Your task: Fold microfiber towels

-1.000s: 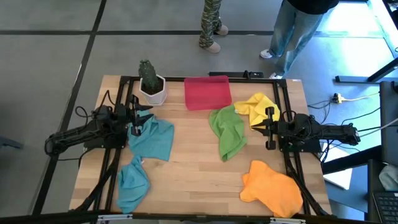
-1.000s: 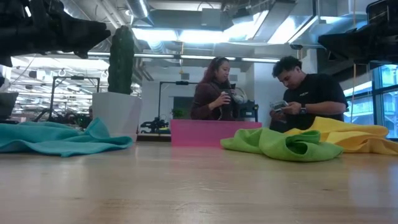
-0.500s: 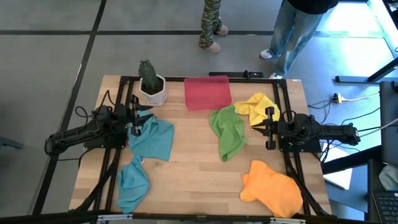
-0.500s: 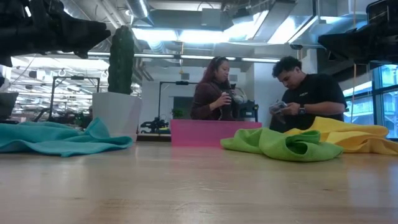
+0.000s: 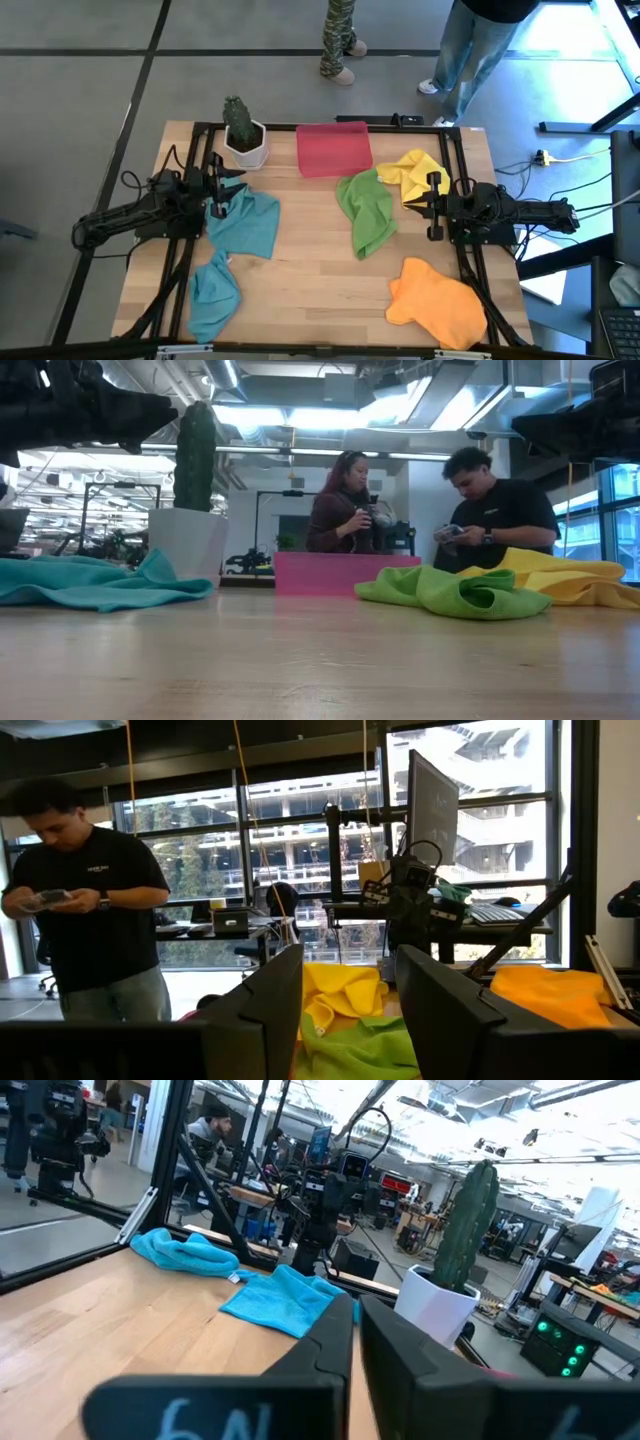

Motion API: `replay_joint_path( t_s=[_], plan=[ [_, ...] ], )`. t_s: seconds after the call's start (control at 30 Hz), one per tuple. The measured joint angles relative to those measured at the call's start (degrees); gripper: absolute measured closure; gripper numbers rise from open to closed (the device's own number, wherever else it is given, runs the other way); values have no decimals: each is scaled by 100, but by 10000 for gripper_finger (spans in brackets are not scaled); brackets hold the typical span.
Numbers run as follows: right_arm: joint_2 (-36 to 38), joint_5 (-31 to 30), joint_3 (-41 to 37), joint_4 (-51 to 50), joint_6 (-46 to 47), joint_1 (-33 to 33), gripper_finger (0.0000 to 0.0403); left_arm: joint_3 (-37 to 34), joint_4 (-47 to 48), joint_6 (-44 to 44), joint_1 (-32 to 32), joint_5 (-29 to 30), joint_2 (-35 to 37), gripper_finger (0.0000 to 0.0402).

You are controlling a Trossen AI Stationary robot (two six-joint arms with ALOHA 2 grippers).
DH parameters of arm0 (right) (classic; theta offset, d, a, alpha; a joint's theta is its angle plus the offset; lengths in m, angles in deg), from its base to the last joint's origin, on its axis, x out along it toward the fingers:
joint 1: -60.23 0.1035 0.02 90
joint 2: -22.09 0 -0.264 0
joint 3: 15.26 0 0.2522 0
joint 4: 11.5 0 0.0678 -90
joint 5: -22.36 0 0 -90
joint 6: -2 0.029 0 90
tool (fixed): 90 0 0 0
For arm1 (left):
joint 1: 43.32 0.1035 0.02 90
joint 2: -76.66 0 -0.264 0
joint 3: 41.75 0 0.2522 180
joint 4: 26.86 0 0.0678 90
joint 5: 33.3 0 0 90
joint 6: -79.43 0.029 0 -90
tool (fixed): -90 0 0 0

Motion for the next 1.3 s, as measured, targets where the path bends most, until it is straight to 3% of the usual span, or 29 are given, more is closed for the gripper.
replay_joint_path(
  t_s=[0.9, 1.13, 1.3],
  plan=[
    [-2, 23, 0, 75, -12, 0, 377, -2, 2, 0, -1, 0, -2, 250],
    [-4, 1155, -1, 1075, 189, 2, 377, 0, 1, 0, -2, 0, -2, 250],
    [0, 2728, -1, 1700, 1257, 2, 377, -2, 2, 0, 0, 0, -2, 250]
  ],
)
